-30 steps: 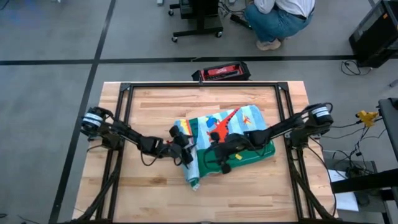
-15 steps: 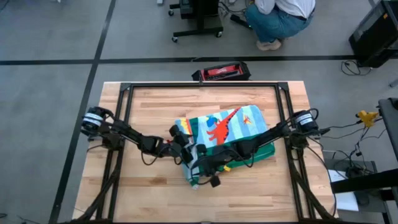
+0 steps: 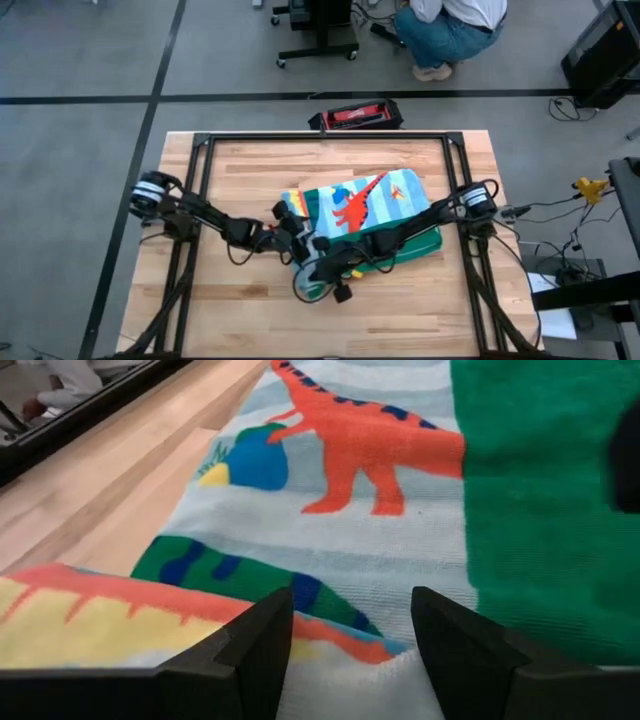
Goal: Roll towel
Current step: Roll the multi-color dinosaur print towel
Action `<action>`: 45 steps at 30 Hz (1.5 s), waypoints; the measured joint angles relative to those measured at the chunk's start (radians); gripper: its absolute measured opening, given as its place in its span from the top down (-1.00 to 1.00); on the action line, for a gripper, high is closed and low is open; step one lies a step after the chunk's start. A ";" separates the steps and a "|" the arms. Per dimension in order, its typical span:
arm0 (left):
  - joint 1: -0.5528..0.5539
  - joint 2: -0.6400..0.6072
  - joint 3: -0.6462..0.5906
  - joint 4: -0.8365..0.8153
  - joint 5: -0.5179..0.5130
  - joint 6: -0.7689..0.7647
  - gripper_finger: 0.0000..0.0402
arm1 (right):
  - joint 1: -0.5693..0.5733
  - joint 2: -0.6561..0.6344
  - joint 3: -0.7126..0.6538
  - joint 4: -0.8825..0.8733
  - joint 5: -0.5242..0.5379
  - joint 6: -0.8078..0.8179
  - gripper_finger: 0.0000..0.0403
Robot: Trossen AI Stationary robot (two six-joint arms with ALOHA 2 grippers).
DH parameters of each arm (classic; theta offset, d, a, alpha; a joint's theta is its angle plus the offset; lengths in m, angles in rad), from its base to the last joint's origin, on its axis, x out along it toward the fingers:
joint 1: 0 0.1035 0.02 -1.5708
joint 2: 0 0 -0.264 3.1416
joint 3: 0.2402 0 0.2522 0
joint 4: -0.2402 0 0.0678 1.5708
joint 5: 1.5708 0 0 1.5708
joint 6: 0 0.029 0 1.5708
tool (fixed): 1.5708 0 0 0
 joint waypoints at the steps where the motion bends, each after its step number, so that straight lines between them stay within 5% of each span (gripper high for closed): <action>1: 0.000 -0.017 0.002 -0.019 0.001 0.005 0.05 | -0.001 -0.004 -0.009 0.001 -0.001 0.007 0.99; 12: -0.018 -0.242 0.040 -0.473 -0.002 -0.103 0.05 | 0.000 -0.001 -0.051 0.009 0.003 0.063 1.00; 22: 0.071 -0.119 -0.006 -0.225 -0.002 0.030 0.05 | 0.021 -0.005 -0.055 0.018 0.010 0.040 1.00; 27: 0.113 -0.023 0.018 -0.185 0.000 0.042 0.05 | 0.052 -0.076 -0.068 0.027 0.108 -0.053 1.00; 37: 0.122 0.011 0.028 -0.184 -0.006 0.027 0.05 | -0.017 -0.403 -0.397 -0.042 0.216 -0.011 1.00; 45: 0.127 0.010 0.028 -0.180 -0.002 0.027 0.05 | 0.007 -0.394 -0.550 -0.127 0.244 0.217 1.00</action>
